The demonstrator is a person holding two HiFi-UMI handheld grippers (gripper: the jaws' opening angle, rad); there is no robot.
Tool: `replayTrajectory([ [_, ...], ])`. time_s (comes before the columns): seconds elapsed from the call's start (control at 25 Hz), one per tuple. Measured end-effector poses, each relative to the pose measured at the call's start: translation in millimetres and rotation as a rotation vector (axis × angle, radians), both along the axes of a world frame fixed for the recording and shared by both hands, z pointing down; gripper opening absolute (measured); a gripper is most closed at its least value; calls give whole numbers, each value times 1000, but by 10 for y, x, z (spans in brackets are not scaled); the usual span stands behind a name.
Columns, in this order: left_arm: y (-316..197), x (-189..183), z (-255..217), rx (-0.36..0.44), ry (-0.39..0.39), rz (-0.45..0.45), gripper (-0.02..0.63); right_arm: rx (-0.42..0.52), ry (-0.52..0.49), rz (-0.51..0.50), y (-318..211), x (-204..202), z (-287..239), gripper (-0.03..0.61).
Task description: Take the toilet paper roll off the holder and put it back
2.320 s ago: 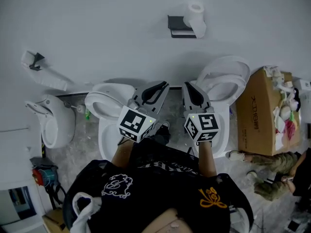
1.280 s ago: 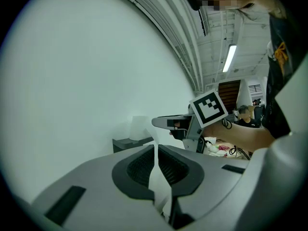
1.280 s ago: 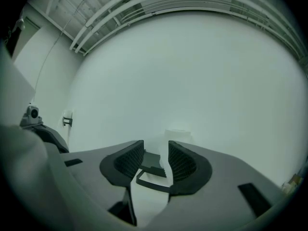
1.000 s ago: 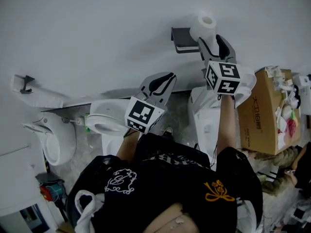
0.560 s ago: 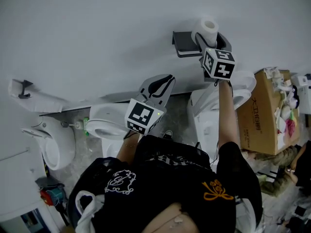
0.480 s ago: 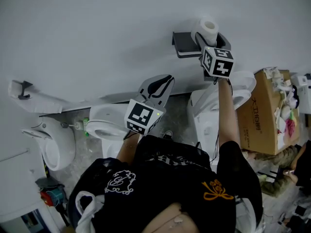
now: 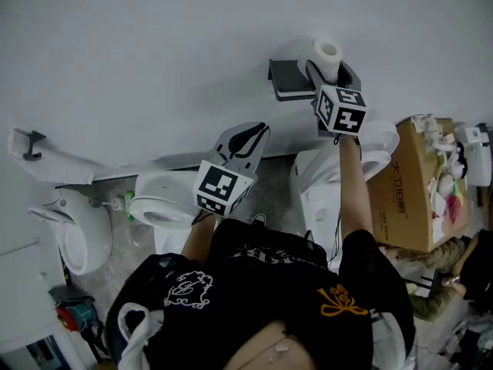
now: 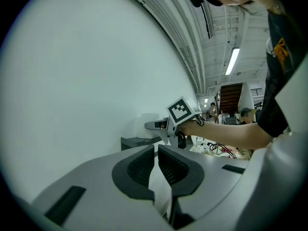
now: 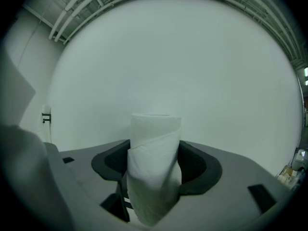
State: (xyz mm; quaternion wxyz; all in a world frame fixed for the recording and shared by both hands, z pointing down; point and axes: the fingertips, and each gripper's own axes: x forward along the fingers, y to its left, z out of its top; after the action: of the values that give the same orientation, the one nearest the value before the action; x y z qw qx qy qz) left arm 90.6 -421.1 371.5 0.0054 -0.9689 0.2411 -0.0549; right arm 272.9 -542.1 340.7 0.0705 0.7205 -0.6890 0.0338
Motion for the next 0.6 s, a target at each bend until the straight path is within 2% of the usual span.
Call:
replayTrajectory([
  [0.28,49,33,54,-7,0,10,37,91,26,-21,258,-42,-310,305],
  [0.6,235,29,97,-23,-6,-25,37,128,55,-111,814,-254,-431,305],
])
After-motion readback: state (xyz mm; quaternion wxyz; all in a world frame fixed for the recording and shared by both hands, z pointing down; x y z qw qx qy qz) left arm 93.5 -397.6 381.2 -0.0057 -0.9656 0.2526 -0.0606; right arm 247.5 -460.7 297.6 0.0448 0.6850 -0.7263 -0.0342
